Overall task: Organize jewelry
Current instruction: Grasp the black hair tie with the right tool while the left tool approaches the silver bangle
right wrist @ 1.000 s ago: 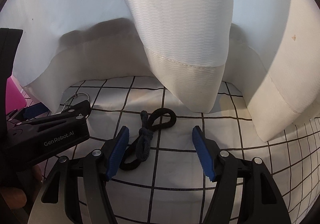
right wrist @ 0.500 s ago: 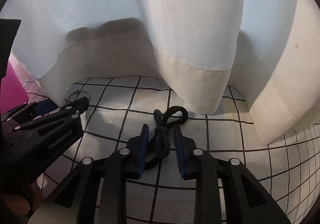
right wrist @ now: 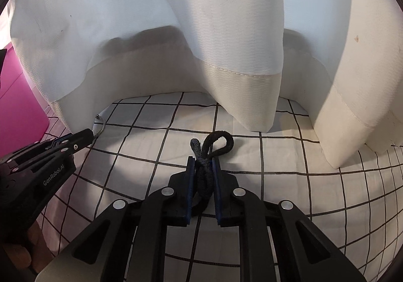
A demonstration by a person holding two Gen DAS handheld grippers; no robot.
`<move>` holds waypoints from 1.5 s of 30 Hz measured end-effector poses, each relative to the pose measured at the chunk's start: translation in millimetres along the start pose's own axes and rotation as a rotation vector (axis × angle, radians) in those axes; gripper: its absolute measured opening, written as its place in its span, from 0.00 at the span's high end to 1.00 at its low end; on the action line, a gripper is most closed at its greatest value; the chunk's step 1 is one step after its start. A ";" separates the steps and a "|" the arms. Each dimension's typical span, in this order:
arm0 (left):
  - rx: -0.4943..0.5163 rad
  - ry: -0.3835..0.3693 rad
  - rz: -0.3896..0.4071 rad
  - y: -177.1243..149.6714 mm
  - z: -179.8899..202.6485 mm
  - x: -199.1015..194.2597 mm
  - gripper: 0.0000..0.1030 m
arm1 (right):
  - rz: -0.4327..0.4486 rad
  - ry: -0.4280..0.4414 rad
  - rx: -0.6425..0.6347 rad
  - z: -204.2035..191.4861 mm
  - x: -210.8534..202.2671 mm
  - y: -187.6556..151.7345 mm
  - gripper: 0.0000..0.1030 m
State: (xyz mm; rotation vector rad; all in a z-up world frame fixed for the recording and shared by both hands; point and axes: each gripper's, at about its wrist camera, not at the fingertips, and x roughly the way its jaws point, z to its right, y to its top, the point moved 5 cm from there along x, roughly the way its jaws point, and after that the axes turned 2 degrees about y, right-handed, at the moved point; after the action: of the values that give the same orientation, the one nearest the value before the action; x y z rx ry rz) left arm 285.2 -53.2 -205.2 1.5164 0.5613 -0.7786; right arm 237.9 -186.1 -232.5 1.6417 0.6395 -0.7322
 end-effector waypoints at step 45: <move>-0.035 0.035 0.040 2.1 8.7 6.6 0.12 | -0.011 0.081 0.042 33.4 -9.6 25.8 0.87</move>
State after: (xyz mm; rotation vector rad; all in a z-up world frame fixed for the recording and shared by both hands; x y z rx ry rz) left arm 289.8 -62.7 -208.7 1.5072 0.5656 -0.7096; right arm 246.8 -223.9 -213.2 1.7145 0.6951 -0.6938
